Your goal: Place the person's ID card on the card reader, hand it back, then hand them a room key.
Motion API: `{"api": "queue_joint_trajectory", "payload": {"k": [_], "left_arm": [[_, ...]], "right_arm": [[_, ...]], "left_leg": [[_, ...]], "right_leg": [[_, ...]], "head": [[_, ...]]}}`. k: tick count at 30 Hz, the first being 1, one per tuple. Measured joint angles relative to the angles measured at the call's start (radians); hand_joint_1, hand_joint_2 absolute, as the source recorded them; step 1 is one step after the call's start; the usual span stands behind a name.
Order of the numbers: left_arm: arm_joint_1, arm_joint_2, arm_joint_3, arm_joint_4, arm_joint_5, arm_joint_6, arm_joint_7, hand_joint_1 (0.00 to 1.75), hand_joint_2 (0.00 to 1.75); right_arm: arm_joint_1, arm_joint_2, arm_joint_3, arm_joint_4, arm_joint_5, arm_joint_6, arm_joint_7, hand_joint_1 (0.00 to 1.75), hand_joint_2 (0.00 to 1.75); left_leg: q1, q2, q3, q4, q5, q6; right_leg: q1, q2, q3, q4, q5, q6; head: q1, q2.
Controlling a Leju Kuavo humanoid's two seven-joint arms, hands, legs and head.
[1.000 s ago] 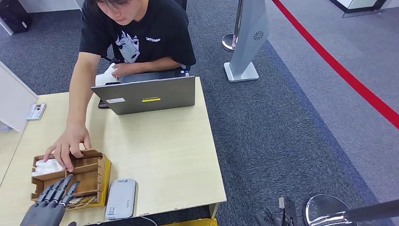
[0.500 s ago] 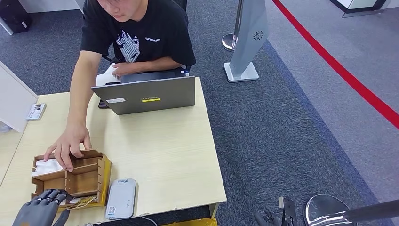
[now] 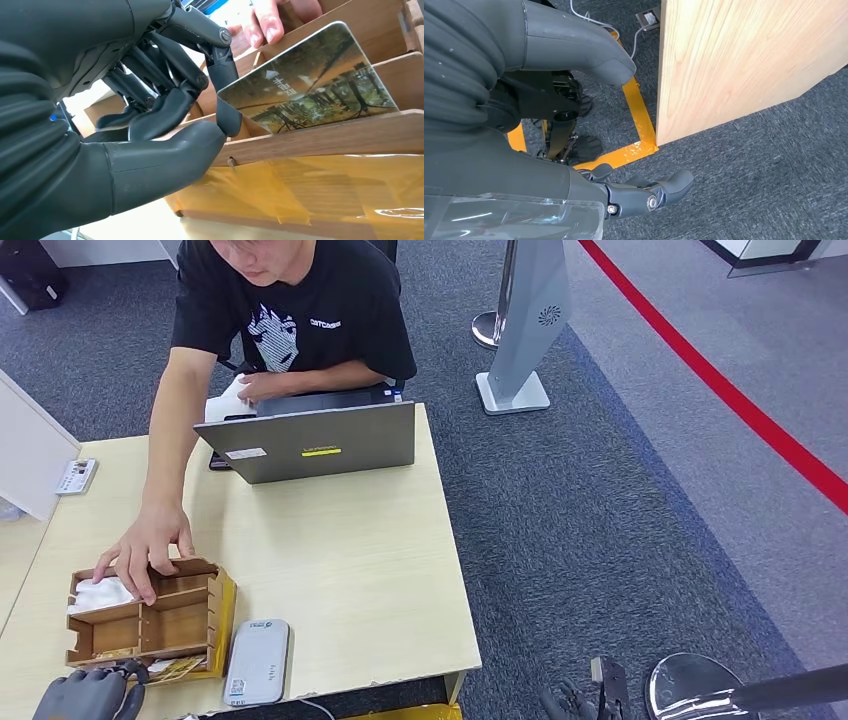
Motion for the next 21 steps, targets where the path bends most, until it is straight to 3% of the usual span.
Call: {"api": "queue_joint_trajectory", "payload": {"k": [3,7,21], "left_arm": [[0.0,-0.004,0.0,0.0,0.0,0.002,-0.001,1.7,1.75],[0.0,-0.009,0.003,0.0,-0.001,0.005,-0.001,0.02,1.75],[0.0,-0.052,0.043,0.001,-0.042,0.05,-0.016,0.0,1.75]], "right_arm": [[0.0,0.0,0.0,0.0,0.0,0.0,0.0,0.0,1.75],[0.0,0.001,-0.001,0.0,0.0,0.0,0.0,0.0,1.75],[0.002,0.002,-0.008,-0.003,0.0,0.0,0.0,0.0,1.75]], "left_leg": [[0.0,0.0,0.0,0.0,0.0,0.0],[0.0,0.0,0.0,0.0,0.0,0.0],[0.0,0.0,0.0,0.0,0.0,0.0]], "right_leg": [[0.0,0.0,0.0,0.0,0.0,0.0],[0.0,0.0,0.0,0.0,0.0,0.0],[0.0,0.0,0.0,0.0,0.0,0.0]], "head": [[0.0,0.0],[0.0,0.0],[0.0,0.0]]}}
